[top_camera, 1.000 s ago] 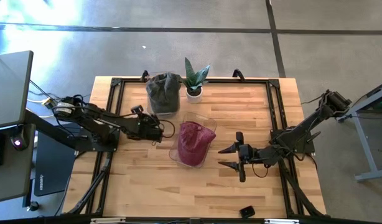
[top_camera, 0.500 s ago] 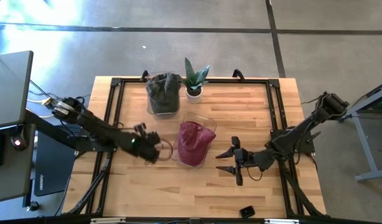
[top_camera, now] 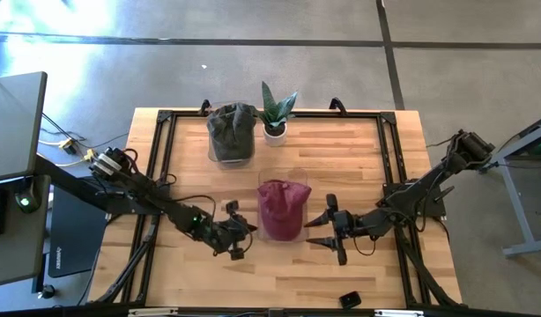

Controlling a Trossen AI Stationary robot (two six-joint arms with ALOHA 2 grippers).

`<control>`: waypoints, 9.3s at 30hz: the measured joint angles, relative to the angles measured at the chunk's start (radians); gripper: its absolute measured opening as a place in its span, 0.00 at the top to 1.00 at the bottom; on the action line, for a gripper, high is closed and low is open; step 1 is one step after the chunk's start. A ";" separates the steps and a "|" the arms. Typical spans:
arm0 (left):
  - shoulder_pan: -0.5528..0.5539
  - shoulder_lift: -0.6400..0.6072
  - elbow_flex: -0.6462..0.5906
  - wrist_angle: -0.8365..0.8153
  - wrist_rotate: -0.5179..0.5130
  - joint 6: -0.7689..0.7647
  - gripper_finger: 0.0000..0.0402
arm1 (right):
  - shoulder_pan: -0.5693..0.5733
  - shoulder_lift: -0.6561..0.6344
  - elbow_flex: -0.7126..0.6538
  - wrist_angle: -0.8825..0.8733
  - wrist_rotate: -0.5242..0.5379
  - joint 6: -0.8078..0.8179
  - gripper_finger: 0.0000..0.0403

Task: Pick & Place hat
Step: Return to Home Position

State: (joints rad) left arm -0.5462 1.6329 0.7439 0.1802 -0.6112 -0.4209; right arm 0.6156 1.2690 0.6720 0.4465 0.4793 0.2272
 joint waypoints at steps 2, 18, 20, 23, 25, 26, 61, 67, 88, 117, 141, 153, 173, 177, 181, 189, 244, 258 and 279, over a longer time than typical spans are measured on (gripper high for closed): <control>0.003 0.005 0.001 0.032 0.024 0.023 1.00 | 0.000 0.000 0.000 -0.001 -0.002 0.000 0.55; -0.063 -0.159 0.090 -0.469 -0.132 -0.056 1.00 | 0.042 -0.081 0.000 -0.372 0.115 0.158 0.73; -0.065 -0.233 0.058 -0.469 -0.154 -0.055 1.00 | 0.035 -0.125 0.000 -0.373 0.114 0.114 0.85; -0.058 -0.359 -0.030 -0.449 -0.153 -0.055 1.00 | 0.001 -0.185 0.000 -0.383 0.103 0.065 0.98; -0.039 -0.441 -0.105 -0.398 -0.135 -0.055 1.00 | -0.046 -0.219 0.000 -0.390 0.051 0.046 0.96; -0.027 -0.487 -0.147 -0.392 -0.114 -0.055 1.00 | -0.077 -0.233 0.000 -0.392 0.000 0.035 0.95; 0.457 -1.571 -0.450 -0.499 0.258 0.322 1.00 | -0.864 -0.831 -0.597 0.006 -0.787 -0.043 1.00; 0.628 -1.564 -0.543 -0.376 0.452 0.320 1.00 | -1.005 -0.839 -0.662 0.062 -0.970 -0.021 1.00; 0.762 -1.626 -0.655 -0.376 0.550 0.322 1.00 | -1.183 -0.891 -0.662 -0.020 -0.768 0.039 1.00; 0.762 -1.627 -0.654 -0.410 0.560 0.259 1.00 | -0.611 -1.061 -0.663 -0.414 -0.403 0.042 1.00; 0.582 -1.626 -0.728 -0.167 0.484 0.309 1.00 | -0.447 -1.059 -0.663 -0.390 -0.259 0.045 1.00; 0.507 -1.601 -0.728 -0.157 0.434 0.336 1.00 | -0.446 -1.076 -0.663 -0.384 -0.249 0.001 1.00; 0.507 -1.578 -0.728 -0.152 0.432 0.311 1.00 | -0.472 -1.267 -0.655 -0.413 -0.264 -0.123 1.00; 0.507 -1.578 -0.728 -0.151 0.432 0.311 1.00 | -0.531 -1.267 -0.657 -0.426 -0.358 -0.192 1.00; 0.507 -1.578 -0.728 -0.151 0.433 0.311 1.00 | -0.624 -1.264 -0.663 -0.428 -0.507 -0.224 1.00; 0.507 -1.578 -0.728 -0.151 0.433 0.311 1.00 | -0.708 -1.262 -0.663 -0.426 -0.525 -0.232 1.00; 0.507 -1.578 -0.729 -0.151 0.438 0.311 1.00 | -0.707 -1.255 -0.663 -0.424 -0.475 -0.228 0.97; 0.507 -1.578 -0.729 -0.151 0.437 0.311 1.00 | -0.707 -1.254 -0.663 -0.424 -0.475 -0.228 0.97; 0.507 -1.578 -0.729 -0.151 0.437 0.311 1.00 | -0.707 -1.254 -0.663 -0.424 -0.475 -0.228 0.97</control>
State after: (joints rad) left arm -0.0395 0.0551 0.0151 0.0292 -0.1738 -0.1097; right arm -0.0917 0.0147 0.0090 0.0223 0.0040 -0.0006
